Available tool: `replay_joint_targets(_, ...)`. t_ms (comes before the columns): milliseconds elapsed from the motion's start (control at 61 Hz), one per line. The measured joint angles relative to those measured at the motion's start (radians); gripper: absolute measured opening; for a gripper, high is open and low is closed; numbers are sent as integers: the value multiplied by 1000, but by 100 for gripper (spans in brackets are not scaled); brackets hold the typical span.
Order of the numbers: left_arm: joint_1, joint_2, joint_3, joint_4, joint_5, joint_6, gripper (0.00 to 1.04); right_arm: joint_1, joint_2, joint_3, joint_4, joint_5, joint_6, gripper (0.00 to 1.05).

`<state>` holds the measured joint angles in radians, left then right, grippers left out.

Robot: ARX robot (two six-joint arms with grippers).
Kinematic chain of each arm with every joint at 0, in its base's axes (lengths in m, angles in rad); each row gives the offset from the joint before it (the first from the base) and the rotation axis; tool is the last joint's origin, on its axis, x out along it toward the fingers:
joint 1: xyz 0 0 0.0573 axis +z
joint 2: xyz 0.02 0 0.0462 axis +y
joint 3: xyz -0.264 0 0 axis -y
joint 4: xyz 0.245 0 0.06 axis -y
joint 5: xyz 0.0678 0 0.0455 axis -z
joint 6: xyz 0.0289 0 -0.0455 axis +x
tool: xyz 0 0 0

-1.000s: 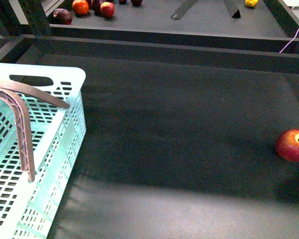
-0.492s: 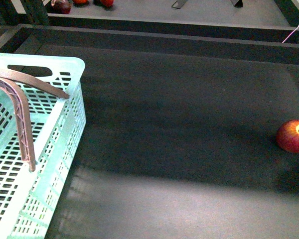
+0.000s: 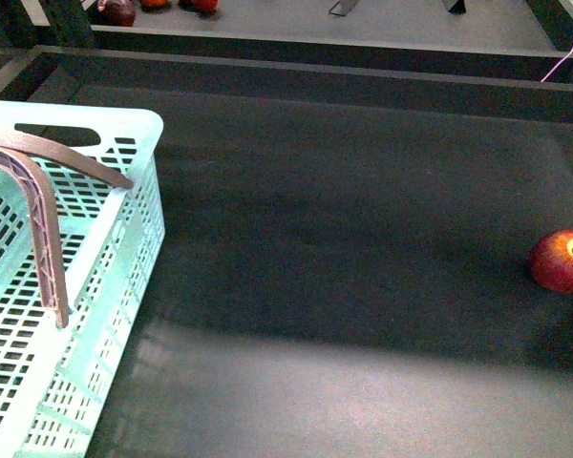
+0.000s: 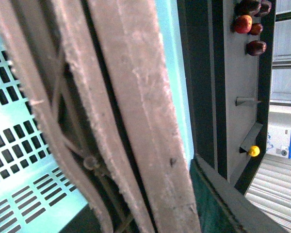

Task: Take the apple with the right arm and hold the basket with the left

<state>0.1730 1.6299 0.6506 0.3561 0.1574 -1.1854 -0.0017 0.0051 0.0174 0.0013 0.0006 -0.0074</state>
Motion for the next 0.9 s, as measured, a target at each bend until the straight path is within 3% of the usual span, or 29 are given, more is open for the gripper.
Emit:
replay_joint_targets(82, -4, -7, 6, -15, 3, -44, 18, 0, 0, 0, 0, 0, 0, 96)
replay_joint_targets(443, -109, -91, 107, -148, -1, -13, 18, 0, 0, 0, 0, 0, 0, 96)
replay_joint_targets(689, -268, -88, 265, -209, -24, -16, 18, 0, 0, 0, 0, 0, 0, 96)
replay_joint_targets(902, -462, -68, 379, -253, -34, -12, 18, 0, 0, 0, 0, 0, 0, 96)
